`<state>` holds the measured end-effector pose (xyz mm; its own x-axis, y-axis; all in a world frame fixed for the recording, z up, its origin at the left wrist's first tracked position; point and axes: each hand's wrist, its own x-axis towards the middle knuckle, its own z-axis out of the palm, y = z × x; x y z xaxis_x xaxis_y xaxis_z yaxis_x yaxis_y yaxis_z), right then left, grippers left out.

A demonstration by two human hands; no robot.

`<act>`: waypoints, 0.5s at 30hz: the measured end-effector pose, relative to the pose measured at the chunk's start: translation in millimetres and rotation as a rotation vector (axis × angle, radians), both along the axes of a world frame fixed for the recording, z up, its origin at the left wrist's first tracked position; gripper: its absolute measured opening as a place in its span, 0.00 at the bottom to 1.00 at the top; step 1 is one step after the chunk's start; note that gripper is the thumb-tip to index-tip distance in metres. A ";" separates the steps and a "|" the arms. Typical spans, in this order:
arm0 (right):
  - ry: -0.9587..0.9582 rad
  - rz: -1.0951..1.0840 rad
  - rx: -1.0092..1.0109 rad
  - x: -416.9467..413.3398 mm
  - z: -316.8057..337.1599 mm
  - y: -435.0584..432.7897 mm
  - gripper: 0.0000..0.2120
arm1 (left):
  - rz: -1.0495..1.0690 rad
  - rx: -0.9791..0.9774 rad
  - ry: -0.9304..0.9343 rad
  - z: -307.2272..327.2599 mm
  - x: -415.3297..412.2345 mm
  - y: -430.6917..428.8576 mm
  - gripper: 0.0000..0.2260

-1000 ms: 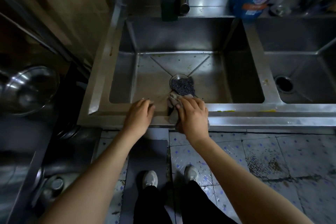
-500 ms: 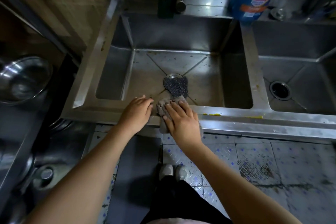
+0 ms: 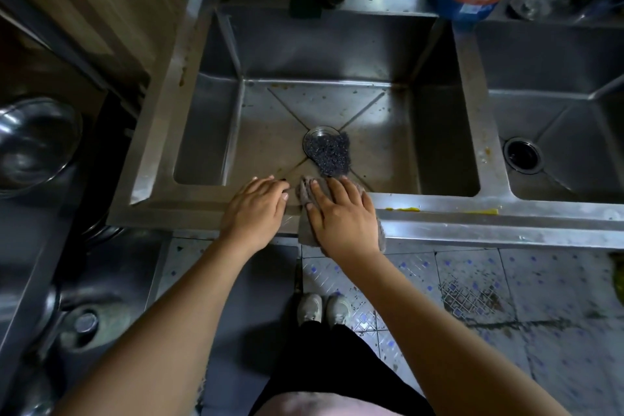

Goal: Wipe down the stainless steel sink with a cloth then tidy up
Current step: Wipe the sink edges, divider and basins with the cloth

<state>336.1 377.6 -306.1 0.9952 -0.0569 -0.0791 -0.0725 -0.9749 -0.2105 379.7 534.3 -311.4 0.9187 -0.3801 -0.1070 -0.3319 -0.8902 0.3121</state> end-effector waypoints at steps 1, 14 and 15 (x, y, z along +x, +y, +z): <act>-0.032 -0.026 -0.003 -1.9 -0.6 -3.5 0.24 | 0.003 0.002 -0.001 -0.2 -0.1 -0.6 0.21; -0.028 -0.244 -0.021 -21.0 1.7 16.7 0.22 | 0.000 0.050 -0.145 -5.3 0.8 -2.9 0.17; -0.015 -0.229 -0.013 -15.9 2.7 24.5 0.21 | 0.001 0.053 -0.155 -5.6 1.1 -3.1 0.17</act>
<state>320.2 402.1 -303.4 0.9572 -0.2826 -0.0624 -0.2894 -0.9360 -0.2003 380.8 531.2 -316.9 0.9260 -0.3771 0.0157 -0.3719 -0.9043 0.2095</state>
